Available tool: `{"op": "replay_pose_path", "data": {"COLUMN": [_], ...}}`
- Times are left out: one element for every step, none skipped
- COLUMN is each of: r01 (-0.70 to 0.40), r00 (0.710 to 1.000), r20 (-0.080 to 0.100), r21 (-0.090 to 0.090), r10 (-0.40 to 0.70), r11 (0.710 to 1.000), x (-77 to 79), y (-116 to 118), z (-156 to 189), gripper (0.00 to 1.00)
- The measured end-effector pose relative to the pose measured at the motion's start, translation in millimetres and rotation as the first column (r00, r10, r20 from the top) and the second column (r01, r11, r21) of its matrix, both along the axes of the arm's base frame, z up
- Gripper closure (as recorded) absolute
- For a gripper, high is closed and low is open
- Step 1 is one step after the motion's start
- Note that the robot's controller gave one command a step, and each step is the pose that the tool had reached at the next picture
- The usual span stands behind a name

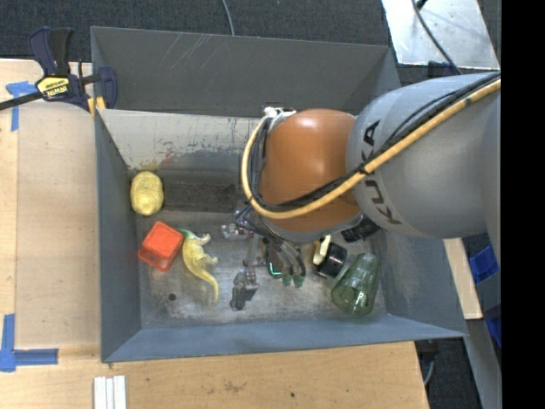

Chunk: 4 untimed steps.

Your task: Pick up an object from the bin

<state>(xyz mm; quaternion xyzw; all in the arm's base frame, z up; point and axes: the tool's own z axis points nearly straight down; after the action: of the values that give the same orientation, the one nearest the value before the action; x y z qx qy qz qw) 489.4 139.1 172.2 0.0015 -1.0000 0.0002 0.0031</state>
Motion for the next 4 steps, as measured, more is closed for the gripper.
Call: {"op": "replay_pose_path", "data": {"r01": [0.003, -0.082, -0.039, 0.066], "r00": [1.0, 0.997, 0.999, 0.998], "r20": [0.008, 0.012, 0.014, 0.01], "r21": [0.001, 0.001, 0.0, 0.002], "r10": [-0.003, 0.082, 0.039, -0.066], "r11": [1.0, 0.997, 0.999, 0.998], "x": [2.1, 24.9, 34.3, 38.5], "y": [-1, 10, 12, 25], "z": [4, -56, -81, -46], "gripper": [0.0, 0.0, 0.0, 0.0]}}
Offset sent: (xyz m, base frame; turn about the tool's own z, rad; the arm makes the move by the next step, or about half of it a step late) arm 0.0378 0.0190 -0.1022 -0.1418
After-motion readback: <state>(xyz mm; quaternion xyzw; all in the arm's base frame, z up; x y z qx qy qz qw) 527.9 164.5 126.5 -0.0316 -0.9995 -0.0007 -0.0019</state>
